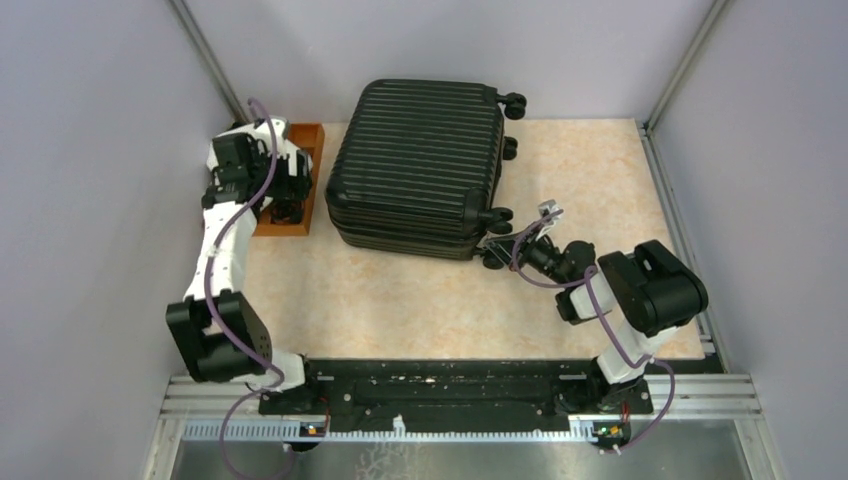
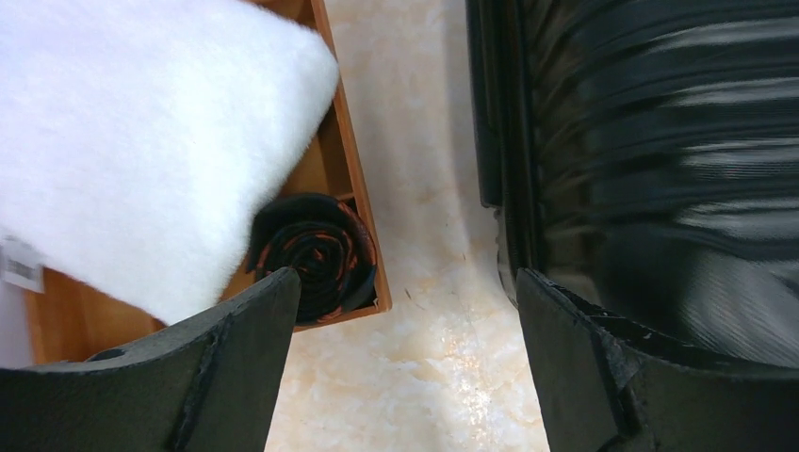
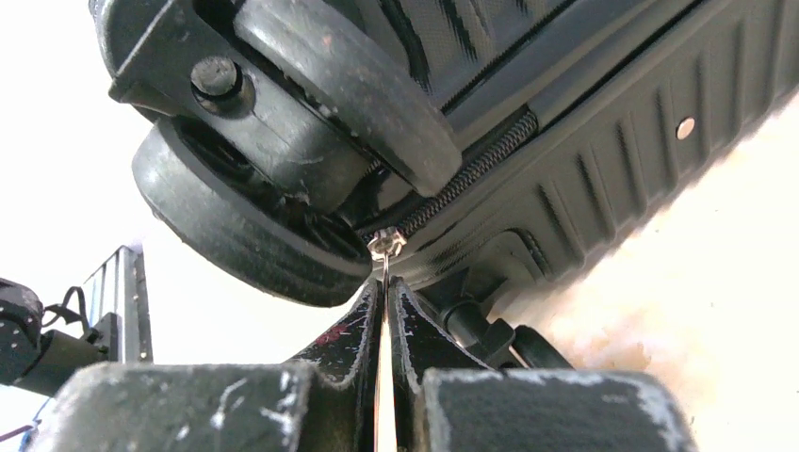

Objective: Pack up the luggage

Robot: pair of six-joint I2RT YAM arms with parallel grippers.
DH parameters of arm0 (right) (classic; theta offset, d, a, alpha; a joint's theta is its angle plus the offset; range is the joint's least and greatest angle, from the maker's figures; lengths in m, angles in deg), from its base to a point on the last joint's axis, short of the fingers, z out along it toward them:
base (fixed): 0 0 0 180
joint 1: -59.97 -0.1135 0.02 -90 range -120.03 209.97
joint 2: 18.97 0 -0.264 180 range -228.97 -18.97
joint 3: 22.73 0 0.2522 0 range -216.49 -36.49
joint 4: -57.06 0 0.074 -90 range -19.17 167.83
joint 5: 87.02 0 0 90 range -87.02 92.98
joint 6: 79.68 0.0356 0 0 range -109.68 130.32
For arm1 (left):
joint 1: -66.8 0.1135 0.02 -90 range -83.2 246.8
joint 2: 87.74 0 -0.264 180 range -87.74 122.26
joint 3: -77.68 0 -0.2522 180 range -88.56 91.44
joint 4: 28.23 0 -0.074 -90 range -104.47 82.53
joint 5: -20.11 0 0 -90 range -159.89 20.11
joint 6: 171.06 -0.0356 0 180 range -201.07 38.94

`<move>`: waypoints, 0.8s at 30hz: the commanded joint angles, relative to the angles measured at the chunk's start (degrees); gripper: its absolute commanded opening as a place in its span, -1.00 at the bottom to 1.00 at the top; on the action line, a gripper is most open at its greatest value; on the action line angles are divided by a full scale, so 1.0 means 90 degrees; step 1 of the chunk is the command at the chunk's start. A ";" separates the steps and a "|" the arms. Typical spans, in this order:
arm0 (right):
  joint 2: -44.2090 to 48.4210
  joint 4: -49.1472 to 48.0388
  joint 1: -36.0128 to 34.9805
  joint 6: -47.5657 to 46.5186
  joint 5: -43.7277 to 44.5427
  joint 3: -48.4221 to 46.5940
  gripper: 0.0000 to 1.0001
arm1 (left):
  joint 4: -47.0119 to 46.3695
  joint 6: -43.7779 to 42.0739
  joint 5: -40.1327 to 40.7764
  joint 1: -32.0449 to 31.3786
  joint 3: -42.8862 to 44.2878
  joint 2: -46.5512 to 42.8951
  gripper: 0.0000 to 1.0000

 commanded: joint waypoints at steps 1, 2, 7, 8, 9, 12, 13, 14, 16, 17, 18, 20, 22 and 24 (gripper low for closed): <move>0.0051 -0.0942 0.0023 0.0262 0.0040 0.0262 -1.00 | -0.0697 0.0243 -0.0001 -0.0008 -0.0200 0.0669 0.82; 0.0053 -0.1020 0.0009 0.0310 0.0053 0.0296 -1.00 | -0.0795 0.0372 -0.0096 -0.0007 -0.0200 0.0820 0.81; 0.0266 -0.0979 -0.0221 0.0291 0.0268 0.0397 -1.00 | -0.1242 0.0852 -0.0571 -0.0016 -0.0204 0.1340 0.77; 0.0354 -0.0917 -0.0307 0.0225 0.0375 0.0432 -1.00 | -0.1342 0.0924 -0.0608 -0.0016 -0.0219 0.1402 0.76; 0.0456 -0.0799 -0.0405 0.0131 0.0505 0.0458 -1.00 | -0.1437 0.0987 -0.0641 -0.0016 -0.0245 0.1463 0.75; 0.0891 -0.0050 -0.0808 -0.0374 0.1133 0.0465 -1.00 | -0.1640 0.1064 -0.0757 -0.0057 -0.0336 0.1576 0.71; 0.1096 0.0234 -0.0974 -0.0591 0.1403 0.0469 -1.00 | -0.1644 0.1088 -0.0780 -0.0095 -0.0355 0.1613 0.70; 0.1298 0.0531 -0.1155 -0.0813 0.1858 0.0478 -1.00 | -0.1640 0.1109 -0.0798 -0.0140 -0.0384 0.1654 0.69; 0.1657 0.1047 -0.1506 -0.1173 0.2468 0.0458 -1.00 | -0.1701 0.1144 -0.0842 -0.0237 -0.0506 0.1689 0.63; 0.1807 0.1331 -0.1647 -0.1345 0.2745 0.0425 -1.00 | -0.1711 0.1174 -0.0865 -0.0283 -0.0560 0.1715 0.60; 0.1950 0.1552 -0.1820 -0.1468 0.3037 0.0407 -1.00 | -0.1704 0.1220 -0.0903 -0.0327 -0.0588 0.1739 0.57; 0.2178 0.1863 -0.2023 -0.1711 0.3456 0.0391 -1.00 | -0.1673 0.1323 -0.1068 -0.0392 -0.0669 0.1780 0.51; 0.2338 0.2095 -0.2179 -0.1922 0.3623 0.0334 -1.00 | -0.1659 0.1391 -0.1191 -0.0478 -0.0768 0.1812 0.48; 0.2433 0.2377 -0.2360 -0.2116 0.3643 0.0201 -1.00 | -0.1633 0.1420 -0.1289 -0.0570 -0.0863 0.1814 0.43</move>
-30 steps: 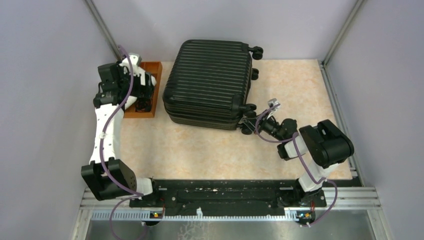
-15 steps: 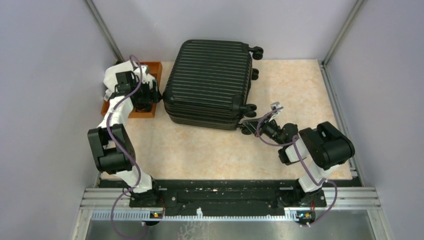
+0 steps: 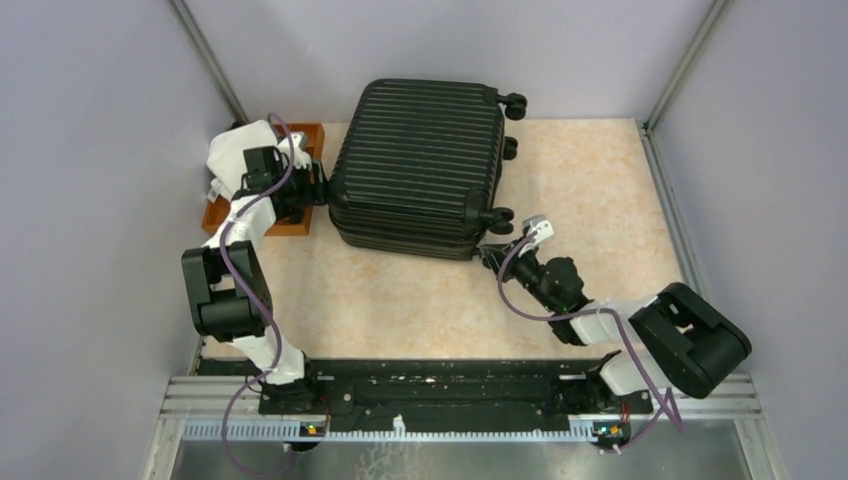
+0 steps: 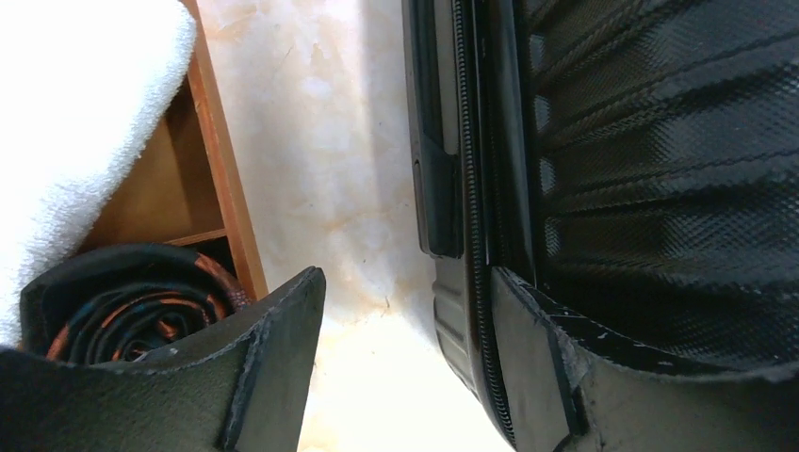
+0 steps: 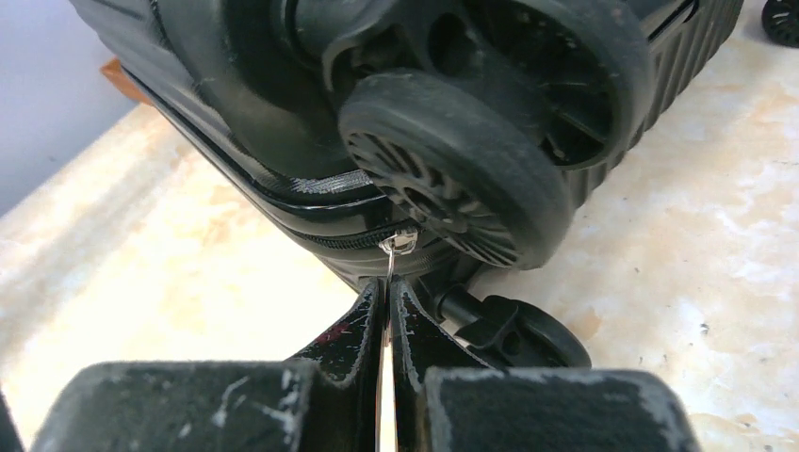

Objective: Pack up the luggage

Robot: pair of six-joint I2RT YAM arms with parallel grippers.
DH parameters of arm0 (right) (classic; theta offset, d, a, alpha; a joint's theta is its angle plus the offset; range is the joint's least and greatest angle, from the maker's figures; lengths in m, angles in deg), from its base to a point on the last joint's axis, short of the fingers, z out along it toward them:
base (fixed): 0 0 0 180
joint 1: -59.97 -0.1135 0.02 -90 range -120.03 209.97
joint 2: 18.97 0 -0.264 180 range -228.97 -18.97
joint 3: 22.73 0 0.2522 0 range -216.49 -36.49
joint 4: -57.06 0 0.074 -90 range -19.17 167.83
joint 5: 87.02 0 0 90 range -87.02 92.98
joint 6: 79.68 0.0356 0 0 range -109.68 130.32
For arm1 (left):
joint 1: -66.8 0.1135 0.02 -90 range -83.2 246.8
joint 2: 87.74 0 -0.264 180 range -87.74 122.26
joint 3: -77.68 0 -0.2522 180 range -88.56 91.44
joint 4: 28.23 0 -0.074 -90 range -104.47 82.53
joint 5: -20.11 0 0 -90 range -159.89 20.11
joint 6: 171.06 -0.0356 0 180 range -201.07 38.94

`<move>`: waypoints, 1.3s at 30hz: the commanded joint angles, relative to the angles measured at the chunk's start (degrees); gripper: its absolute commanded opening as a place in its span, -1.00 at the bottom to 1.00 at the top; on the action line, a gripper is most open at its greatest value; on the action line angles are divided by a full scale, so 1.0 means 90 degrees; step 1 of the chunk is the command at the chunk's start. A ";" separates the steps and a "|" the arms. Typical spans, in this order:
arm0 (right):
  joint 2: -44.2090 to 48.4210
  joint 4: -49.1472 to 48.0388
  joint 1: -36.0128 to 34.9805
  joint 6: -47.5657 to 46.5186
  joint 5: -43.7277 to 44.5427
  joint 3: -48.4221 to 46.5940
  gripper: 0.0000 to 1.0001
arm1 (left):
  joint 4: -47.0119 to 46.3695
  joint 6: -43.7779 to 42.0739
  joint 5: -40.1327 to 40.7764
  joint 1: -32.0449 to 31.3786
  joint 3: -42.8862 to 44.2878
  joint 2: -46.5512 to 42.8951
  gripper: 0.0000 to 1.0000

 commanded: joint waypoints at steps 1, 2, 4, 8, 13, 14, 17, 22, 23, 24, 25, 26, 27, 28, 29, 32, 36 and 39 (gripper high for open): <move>0.0424 0.0411 -0.0543 -0.0749 0.0314 -0.0345 -1.00 | -0.0084 0.0237 -0.0585 -0.0340 -0.0322 0.0083 0.41; 0.0419 0.0580 -0.0649 -0.0853 0.0314 -0.0419 -1.00 | -0.0092 0.0255 -0.0654 -0.0372 -0.0410 0.0060 0.39; 0.0377 0.0756 -0.0842 -0.1007 0.0474 -0.0566 -1.00 | -0.0126 0.0290 -0.0773 -0.0447 -0.0523 -0.0013 0.34; 0.0242 0.0790 -0.1223 -0.1181 0.0789 -0.0740 -1.00 | -0.0157 0.0431 -0.1245 -0.0488 -0.0650 -0.0180 0.27; 0.0141 0.0857 -0.1506 -0.1223 0.1036 -0.0985 -1.00 | -0.0142 0.0752 -0.1912 -0.0569 -0.0883 -0.0504 0.18; 0.0128 0.0837 -0.1518 -0.1188 0.1036 -0.1023 -1.00 | -0.0158 0.0803 -0.2017 -0.0599 -0.0956 -0.0595 0.17; 0.0078 0.0891 -0.1580 -0.1148 0.0959 -0.1196 -1.00 | -0.0320 0.0998 -0.2397 -0.0703 -0.1257 -0.0974 0.14; 0.0369 0.1116 -0.1607 -0.1162 0.1163 -0.1277 -1.00 | -0.0429 0.1252 -0.2753 -0.1059 -0.1471 -0.1586 0.11; 0.0519 0.1280 -0.1595 -0.1244 0.1337 -0.1273 -1.00 | -0.0395 0.1277 -0.2807 -0.1204 -0.1458 -0.1669 0.10; 0.0676 0.1458 -0.1529 -0.1298 0.1452 -0.1259 -1.00 | -0.0322 0.1301 -0.2850 -0.1313 -0.1445 -0.1751 0.11; 0.0864 0.1578 -0.1394 -0.1298 0.1465 -0.1216 -1.00 | -0.0242 0.1318 -0.2888 -0.1414 -0.1423 -0.1819 0.13; 0.1072 0.1668 -0.1200 -0.1215 0.1437 -0.1144 -1.00 | -0.0131 0.1331 -0.2910 -0.1521 -0.1399 -0.1860 0.20; 0.1271 0.1743 -0.0945 -0.1075 0.1332 -0.1045 -1.00 | -0.0023 0.1348 -0.2912 -0.1624 -0.1382 -0.1895 0.36; 0.1470 0.1821 -0.0645 -0.0925 0.1187 -0.0962 -1.00 | 0.0066 0.1361 -0.2915 -0.1700 -0.1388 -0.1931 0.47; 0.1648 0.1930 -0.0372 -0.0828 0.1071 -0.0902 -1.00 | 0.0135 0.1376 -0.2891 -0.1754 -0.1405 -0.1983 0.55; 0.1970 0.2331 0.0276 -0.0847 0.0844 -0.0847 -1.00 | 0.0417 0.1294 -0.2813 -0.1785 -0.1493 -0.2144 0.71; 0.2054 0.2574 0.0782 -0.0745 0.0682 -0.0744 -1.00 | 0.1011 0.0795 -0.2566 -0.1798 -0.1584 -0.2485 0.97; 0.2044 0.2646 0.0865 -0.0773 0.0720 -0.0678 -1.00 | 0.1467 0.0466 -0.1671 -0.1753 -0.1356 -0.2688 0.97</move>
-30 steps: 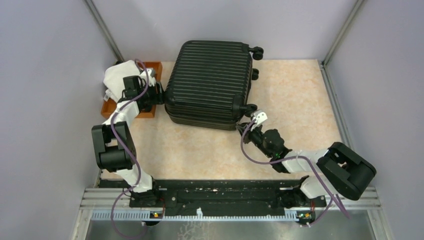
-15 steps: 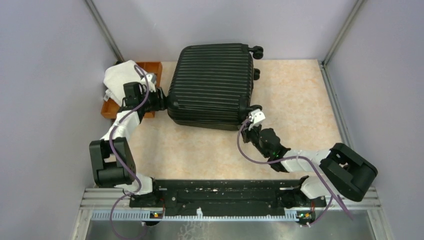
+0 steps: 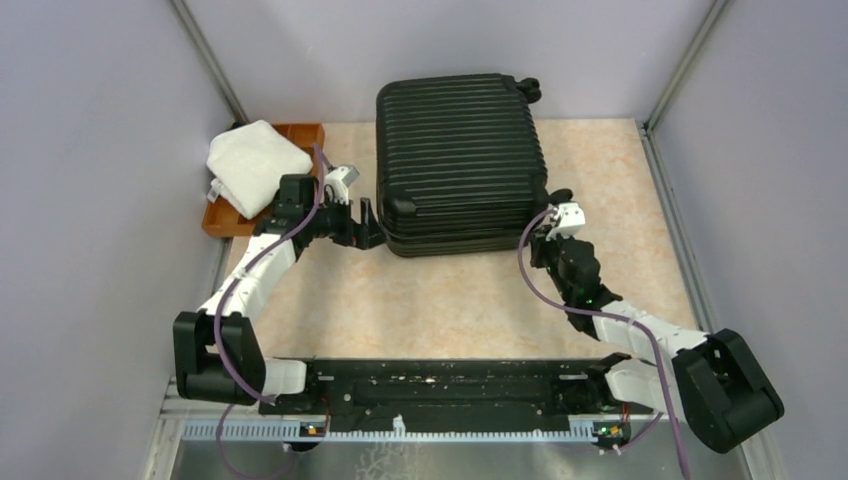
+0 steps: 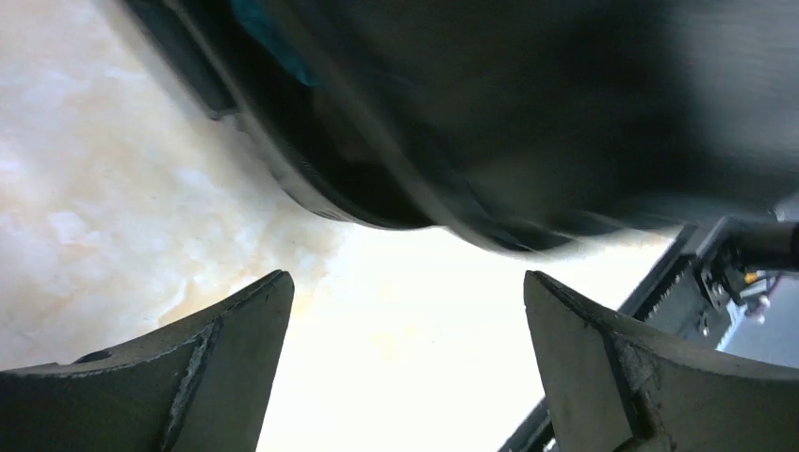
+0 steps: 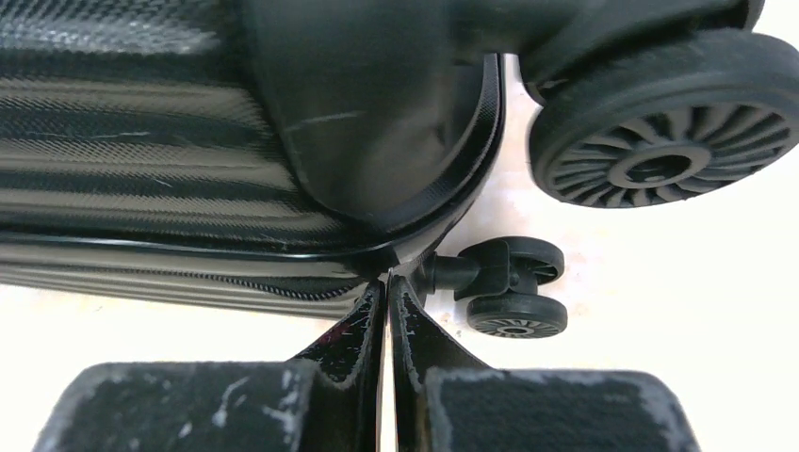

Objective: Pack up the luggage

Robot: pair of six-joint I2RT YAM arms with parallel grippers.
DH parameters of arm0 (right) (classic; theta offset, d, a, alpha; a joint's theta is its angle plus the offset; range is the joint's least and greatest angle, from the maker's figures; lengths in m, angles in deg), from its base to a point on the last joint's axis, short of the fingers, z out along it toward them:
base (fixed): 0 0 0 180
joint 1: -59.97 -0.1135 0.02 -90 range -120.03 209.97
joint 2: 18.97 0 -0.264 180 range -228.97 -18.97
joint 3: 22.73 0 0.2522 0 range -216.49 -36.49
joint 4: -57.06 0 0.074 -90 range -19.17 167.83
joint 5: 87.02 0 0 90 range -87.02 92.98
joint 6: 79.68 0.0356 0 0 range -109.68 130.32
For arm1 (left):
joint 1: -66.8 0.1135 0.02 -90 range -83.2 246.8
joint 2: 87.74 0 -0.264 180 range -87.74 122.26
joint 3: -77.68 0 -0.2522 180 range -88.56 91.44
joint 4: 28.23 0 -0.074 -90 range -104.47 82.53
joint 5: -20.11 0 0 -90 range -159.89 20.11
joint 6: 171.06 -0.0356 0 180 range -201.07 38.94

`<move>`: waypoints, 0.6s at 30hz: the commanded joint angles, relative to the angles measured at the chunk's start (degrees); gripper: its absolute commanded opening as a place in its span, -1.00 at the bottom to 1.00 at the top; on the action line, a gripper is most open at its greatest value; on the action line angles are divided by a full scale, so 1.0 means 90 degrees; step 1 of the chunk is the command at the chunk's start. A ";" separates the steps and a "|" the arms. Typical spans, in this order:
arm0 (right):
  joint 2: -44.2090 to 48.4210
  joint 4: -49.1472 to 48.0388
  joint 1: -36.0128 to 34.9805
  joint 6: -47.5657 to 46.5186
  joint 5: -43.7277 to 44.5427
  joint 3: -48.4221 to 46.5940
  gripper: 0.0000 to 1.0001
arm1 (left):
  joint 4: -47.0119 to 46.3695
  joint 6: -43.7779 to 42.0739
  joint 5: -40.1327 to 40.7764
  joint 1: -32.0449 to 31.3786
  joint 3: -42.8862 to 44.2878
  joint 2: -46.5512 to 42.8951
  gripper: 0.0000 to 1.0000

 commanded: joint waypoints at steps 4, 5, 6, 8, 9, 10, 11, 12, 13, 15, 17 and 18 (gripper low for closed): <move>0.0235 -0.0963 -0.0009 0.0313 -0.1132 -0.0060 -1.00 | 0.0421 0.0086 0.1533 -0.0170 0.0410 -0.0524 0.96; 0.0240 -0.0979 -0.0001 0.0344 -0.1145 -0.0047 -1.00 | 0.0333 0.0214 0.1886 -0.0165 0.0427 -0.0486 0.96; 0.0250 -0.0983 -0.0008 0.0373 -0.1156 -0.0041 -1.00 | 0.0253 0.0294 0.1990 -0.0152 0.0450 -0.0422 0.96; 0.0294 -0.0987 -0.0010 0.0423 -0.1249 -0.0038 -1.00 | 0.0040 0.0246 0.1562 -0.0151 0.0464 -0.0269 0.96; 0.0323 -0.0987 -0.0003 0.0438 -0.1292 -0.0041 -1.00 | -0.0032 0.0266 0.1329 -0.0151 0.0489 -0.0175 0.96; 0.0339 -0.0971 -0.0004 0.0450 -0.1330 -0.0052 -1.00 | -0.0044 0.0333 0.1181 -0.0160 0.0540 -0.0059 0.96; 0.0351 -0.0919 -0.0008 0.0446 -0.1346 -0.0074 -1.00 | -0.0049 0.0384 0.1134 -0.0160 0.0608 0.0095 0.95; 0.0352 -0.0864 -0.0005 0.0437 -0.1362 -0.0089 -1.00 | -0.0037 0.0416 0.1155 -0.0140 0.0691 0.0216 0.94; 0.0352 -0.0828 -0.0008 0.0432 -0.1377 -0.0100 -1.00 | 0.0054 0.0437 0.1218 -0.0111 0.0802 0.0352 0.93; 0.0361 -0.0781 -0.0006 0.0422 -0.1388 -0.0078 -1.00 | 0.0093 0.0395 0.1197 0.0039 0.0935 0.0524 0.86; 0.0380 -0.0794 -0.0001 0.0428 -0.1344 0.0021 -1.00 | -0.0015 0.0483 0.1011 0.0325 0.1002 0.0602 0.79; 0.0394 -0.0851 -0.0001 0.0431 -0.1318 0.0086 -1.00 | -0.0073 0.0560 0.0944 0.0484 0.1036 0.0646 0.75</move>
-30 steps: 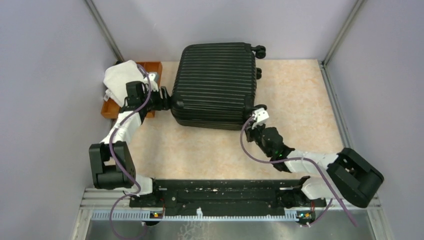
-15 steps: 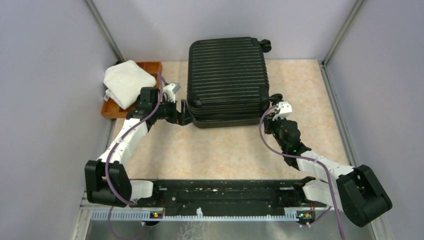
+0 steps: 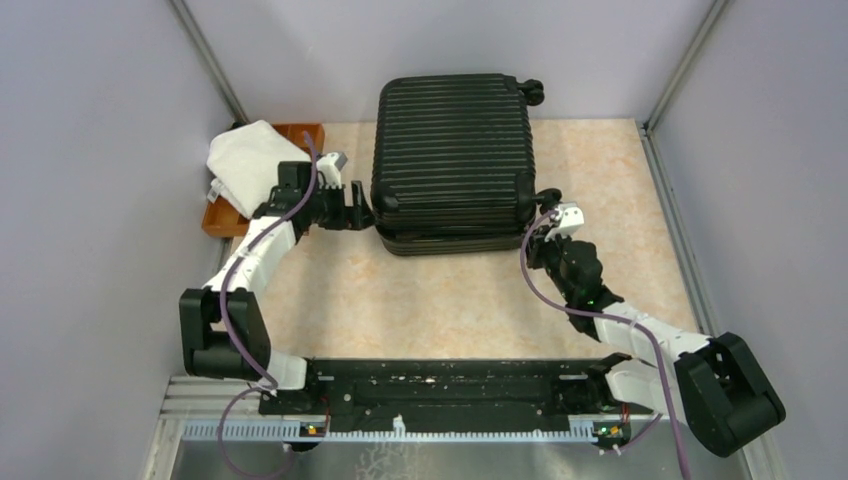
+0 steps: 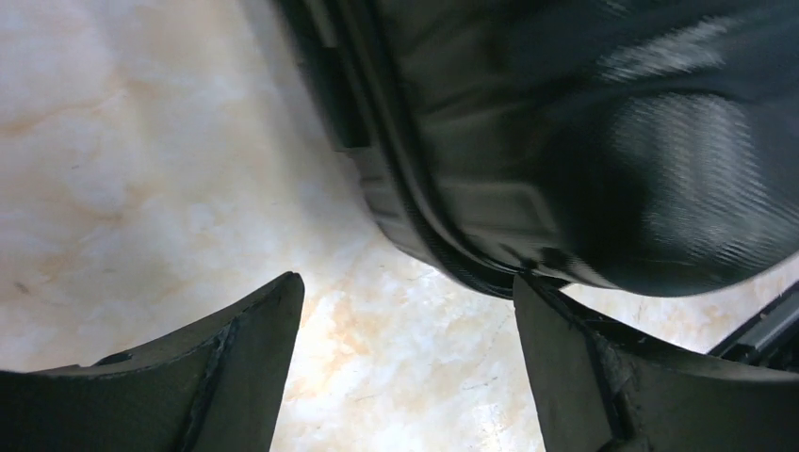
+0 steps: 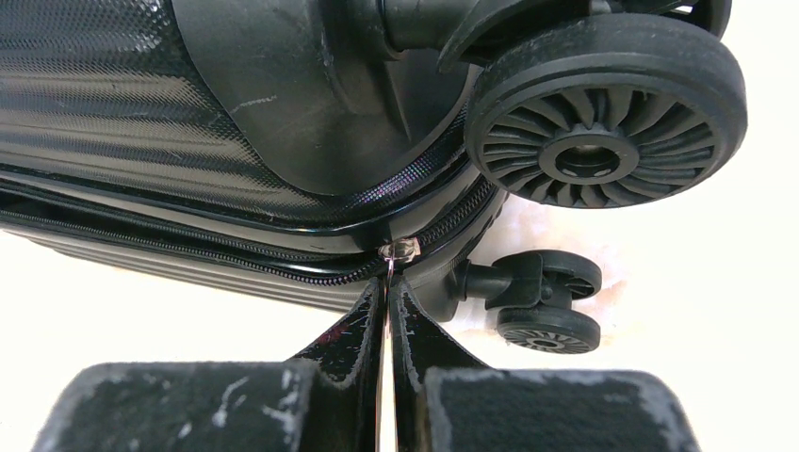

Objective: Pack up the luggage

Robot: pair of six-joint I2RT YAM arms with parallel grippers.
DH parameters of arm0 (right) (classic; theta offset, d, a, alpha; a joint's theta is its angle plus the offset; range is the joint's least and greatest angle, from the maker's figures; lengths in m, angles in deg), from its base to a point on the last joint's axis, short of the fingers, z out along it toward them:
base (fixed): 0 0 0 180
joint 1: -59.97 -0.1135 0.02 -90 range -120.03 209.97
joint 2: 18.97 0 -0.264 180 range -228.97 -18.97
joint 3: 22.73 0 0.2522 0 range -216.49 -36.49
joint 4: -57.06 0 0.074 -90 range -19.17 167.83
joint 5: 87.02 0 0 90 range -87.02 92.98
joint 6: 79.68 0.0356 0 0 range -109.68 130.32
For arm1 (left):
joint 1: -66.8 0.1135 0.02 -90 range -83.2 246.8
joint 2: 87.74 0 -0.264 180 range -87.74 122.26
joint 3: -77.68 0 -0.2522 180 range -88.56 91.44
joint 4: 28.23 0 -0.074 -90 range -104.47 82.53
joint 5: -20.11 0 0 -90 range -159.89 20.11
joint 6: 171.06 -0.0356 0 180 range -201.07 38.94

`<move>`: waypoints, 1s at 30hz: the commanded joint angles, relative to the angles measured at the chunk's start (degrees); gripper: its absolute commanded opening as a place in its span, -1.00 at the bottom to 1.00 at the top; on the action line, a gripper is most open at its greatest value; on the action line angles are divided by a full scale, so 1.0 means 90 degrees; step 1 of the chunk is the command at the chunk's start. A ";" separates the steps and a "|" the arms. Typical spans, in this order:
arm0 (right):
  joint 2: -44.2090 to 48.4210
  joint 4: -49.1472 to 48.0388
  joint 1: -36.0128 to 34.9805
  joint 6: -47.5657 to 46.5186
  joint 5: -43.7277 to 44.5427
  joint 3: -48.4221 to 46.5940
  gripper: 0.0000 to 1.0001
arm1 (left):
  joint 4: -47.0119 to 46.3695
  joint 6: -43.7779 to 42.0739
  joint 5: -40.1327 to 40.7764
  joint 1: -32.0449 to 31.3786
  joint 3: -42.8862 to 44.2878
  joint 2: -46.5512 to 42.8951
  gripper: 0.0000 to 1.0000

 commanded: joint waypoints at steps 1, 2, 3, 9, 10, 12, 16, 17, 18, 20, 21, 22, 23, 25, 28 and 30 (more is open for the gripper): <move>0.0281 -0.0809 -0.0055 0.0155 -0.0530 0.0111 -1.00 | -0.0386 0.0420 -0.0197 0.0726 0.0414 0.0173 0.71; 0.0307 -0.0862 -0.0055 0.0163 -0.0456 0.0177 -1.00 | -0.0483 0.0506 -0.0167 0.0889 0.0420 0.0231 0.67; 0.0327 -0.0965 -0.0055 0.0159 -0.0426 0.0248 -1.00 | -0.0623 0.0593 -0.0156 0.1011 0.0376 0.0310 0.65; 0.0418 -0.1474 -0.0061 0.0177 -0.0424 0.0548 -1.00 | -0.1363 0.1086 -0.0346 0.0976 0.0339 0.1174 0.63; 0.0416 -0.1565 -0.0057 0.0184 -0.0423 0.0608 -1.00 | -0.1435 0.1144 -0.0356 0.0902 0.0361 0.1342 0.63; 0.0367 -0.1717 -0.0057 0.0163 -0.0454 0.0700 -1.00 | -0.1606 0.1245 -0.0414 0.0761 0.0386 0.1638 0.63; 0.0264 -0.2160 -0.0059 0.0263 -0.0432 0.0900 -1.00 | -0.1839 0.1352 -0.0269 0.0574 0.0476 0.2113 0.63; 0.0252 -0.2240 -0.0063 0.0303 -0.0441 0.0926 -1.00 | -0.1906 0.1397 -0.0256 0.0393 0.0476 0.2194 0.61; 0.0239 -0.2277 -0.0070 0.0333 -0.0453 0.0925 -1.00 | -0.1985 0.1445 -0.0281 0.0331 0.0455 0.2259 0.60; 0.0227 -0.2279 -0.0160 0.0352 -0.0429 0.0867 -1.00 | -0.2226 0.1548 -0.0432 0.0246 0.0344 0.2322 0.57; 0.0235 -0.2275 -0.0256 0.0335 -0.0391 0.0834 -1.00 | -0.2410 0.1614 -0.0539 0.0193 0.0252 0.2314 0.56; 0.0222 -0.2259 -0.0386 0.0278 -0.0290 0.0792 -1.00 | -0.2619 0.1692 -0.0650 0.0143 0.0158 0.2299 0.54; 0.0197 -0.2196 -0.0549 0.0160 -0.0141 0.0728 -1.00 | -0.2799 0.1801 -0.0737 0.0085 0.0079 0.2280 0.51; 0.0100 -0.2169 -0.0859 0.0014 0.0166 0.0648 -1.00 | -0.3077 0.1948 -0.0897 -0.0033 -0.0038 0.2292 0.46; -0.0125 -0.2345 -0.1279 -0.0056 0.0536 0.0638 -1.00 | -0.3143 0.2018 -0.1094 -0.0231 -0.0082 0.2319 0.35; -0.0287 -0.2456 -0.1439 -0.0055 0.0585 0.0587 -1.00 | -0.3272 0.2050 -0.1137 -0.0328 -0.0198 0.2242 0.31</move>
